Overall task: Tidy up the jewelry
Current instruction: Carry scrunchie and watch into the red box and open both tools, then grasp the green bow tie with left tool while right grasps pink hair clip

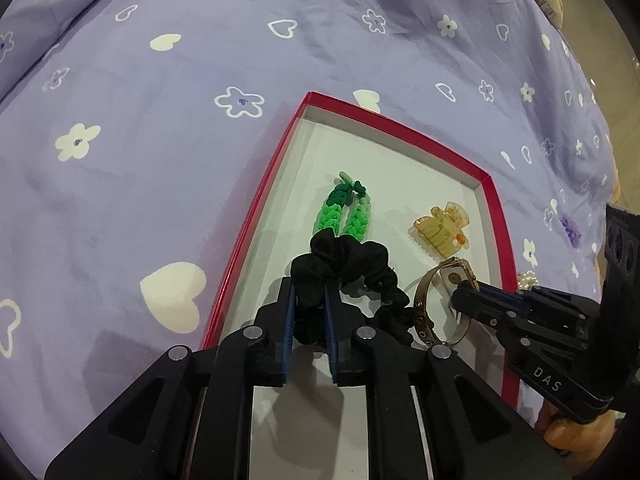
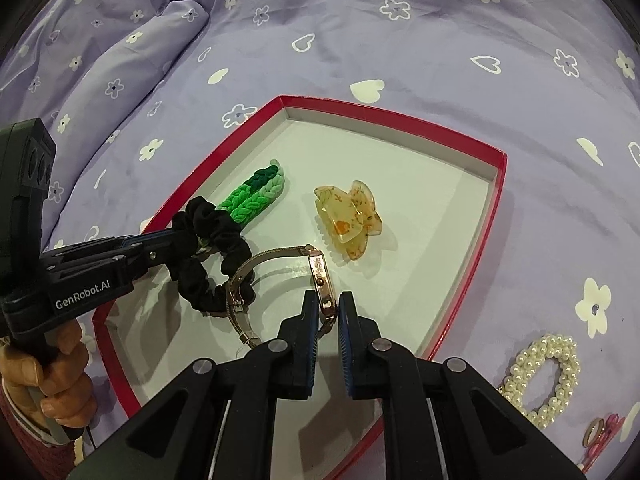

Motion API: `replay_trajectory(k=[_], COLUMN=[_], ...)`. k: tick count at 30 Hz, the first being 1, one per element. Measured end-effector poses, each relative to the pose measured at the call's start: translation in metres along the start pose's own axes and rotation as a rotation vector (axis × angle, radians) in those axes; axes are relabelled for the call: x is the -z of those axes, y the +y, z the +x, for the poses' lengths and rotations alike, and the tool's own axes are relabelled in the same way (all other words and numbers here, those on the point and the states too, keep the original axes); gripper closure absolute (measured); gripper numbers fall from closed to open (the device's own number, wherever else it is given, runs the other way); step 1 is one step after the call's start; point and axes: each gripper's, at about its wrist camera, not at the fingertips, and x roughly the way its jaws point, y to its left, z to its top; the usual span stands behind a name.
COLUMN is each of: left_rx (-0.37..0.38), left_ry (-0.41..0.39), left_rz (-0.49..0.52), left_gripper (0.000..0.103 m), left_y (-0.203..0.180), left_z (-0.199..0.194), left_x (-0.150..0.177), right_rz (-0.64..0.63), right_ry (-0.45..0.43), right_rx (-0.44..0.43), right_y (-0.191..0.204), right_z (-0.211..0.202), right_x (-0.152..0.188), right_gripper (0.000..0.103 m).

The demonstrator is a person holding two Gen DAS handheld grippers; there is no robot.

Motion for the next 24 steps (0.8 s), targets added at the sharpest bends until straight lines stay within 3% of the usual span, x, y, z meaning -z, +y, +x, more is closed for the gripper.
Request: replay_trajectory(k=[2, 6, 14, 17, 24], left_rx=[-0.013, -0.040, -0.063, -0.060, -0.049], left_ry=[-0.002, 0.001, -0.005, -0.024, -0.071], left_rz=[0.012, 0.027, 0.030, 0.018, 0.003], left_gripper=[0.089, 0.073, 0.066, 0.057, 0.056], left_y=[-0.002, -0.004, -0.008, -0.008, -0.012], left_z=[-0.001, -0.003, -0.015, -0.027, -0.058], left_x=[0.000, 0.000, 0.002, 0.005, 0.015], right_rz=[0.002, 0.010, 0.027, 0.030, 0.073], right_ry=[0.002, -0.003, -0.009, -0.022, -0.099], right_rx=[-0.002, -0.006, -0.023, -0.037, -0.085], right_y=[-0.001, -0.001, -0.003, -0.002, -0.006], right_z=[0.001, 0.002, -0.003, -0.010, -0.048], right_x=[0.000, -0.001, -0.001, 0.000, 0.012], right_gripper=[0.089, 0.089, 0.087, 0.077, 0.073])
